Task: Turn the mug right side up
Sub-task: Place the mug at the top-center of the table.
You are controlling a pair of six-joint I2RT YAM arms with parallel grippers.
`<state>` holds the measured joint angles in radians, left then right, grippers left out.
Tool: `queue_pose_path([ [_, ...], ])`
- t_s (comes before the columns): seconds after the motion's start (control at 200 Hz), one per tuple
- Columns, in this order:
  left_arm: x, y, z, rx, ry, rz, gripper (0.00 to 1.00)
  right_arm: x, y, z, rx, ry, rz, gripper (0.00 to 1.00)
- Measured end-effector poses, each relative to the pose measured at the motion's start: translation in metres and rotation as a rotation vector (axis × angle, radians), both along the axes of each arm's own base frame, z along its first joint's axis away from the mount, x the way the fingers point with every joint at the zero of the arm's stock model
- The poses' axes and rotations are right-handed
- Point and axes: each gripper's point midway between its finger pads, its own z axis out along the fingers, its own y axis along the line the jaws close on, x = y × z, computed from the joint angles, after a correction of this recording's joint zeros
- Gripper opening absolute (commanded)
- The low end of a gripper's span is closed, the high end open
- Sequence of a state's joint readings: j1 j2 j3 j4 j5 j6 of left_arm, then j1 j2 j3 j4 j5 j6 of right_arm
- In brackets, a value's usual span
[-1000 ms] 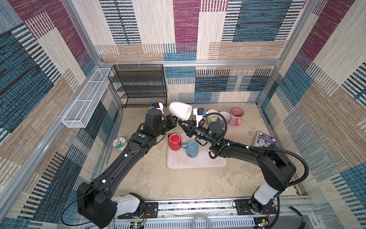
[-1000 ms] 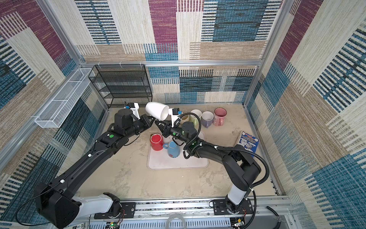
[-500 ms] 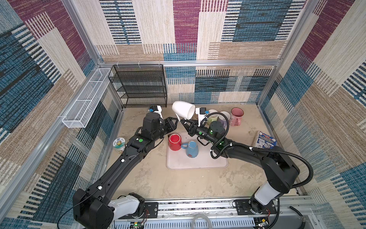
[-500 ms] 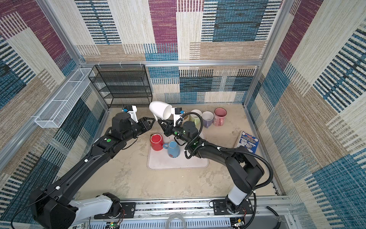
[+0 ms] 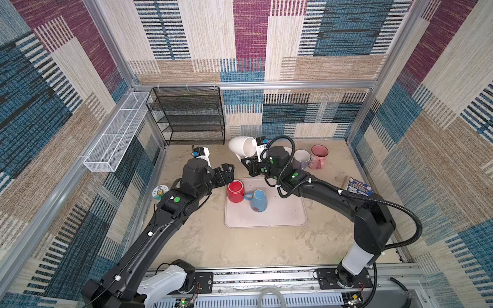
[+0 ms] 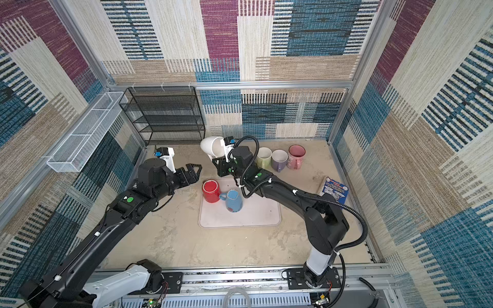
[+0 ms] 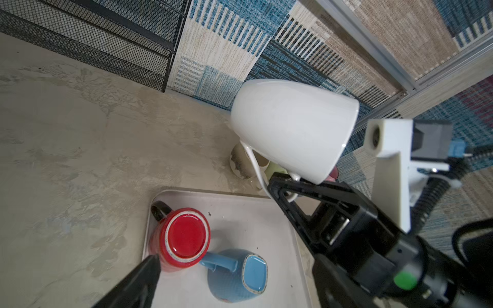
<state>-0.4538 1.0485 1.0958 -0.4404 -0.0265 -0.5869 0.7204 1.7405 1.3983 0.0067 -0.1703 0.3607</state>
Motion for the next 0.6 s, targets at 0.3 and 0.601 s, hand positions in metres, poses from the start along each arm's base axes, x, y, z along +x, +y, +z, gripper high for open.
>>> queue_pose_path([
  [0.3,-0.034,0.026,-0.015,0.171,0.037,-0.023,0.97,0.037,0.018,-0.038,-0.321,0.071,0.025,0.0],
  [0.601,-0.06,0.04,-0.061,0.272,0.141,-0.058,0.97,0.073,-0.005,-0.079,-0.56,0.141,-0.031,0.0],
])
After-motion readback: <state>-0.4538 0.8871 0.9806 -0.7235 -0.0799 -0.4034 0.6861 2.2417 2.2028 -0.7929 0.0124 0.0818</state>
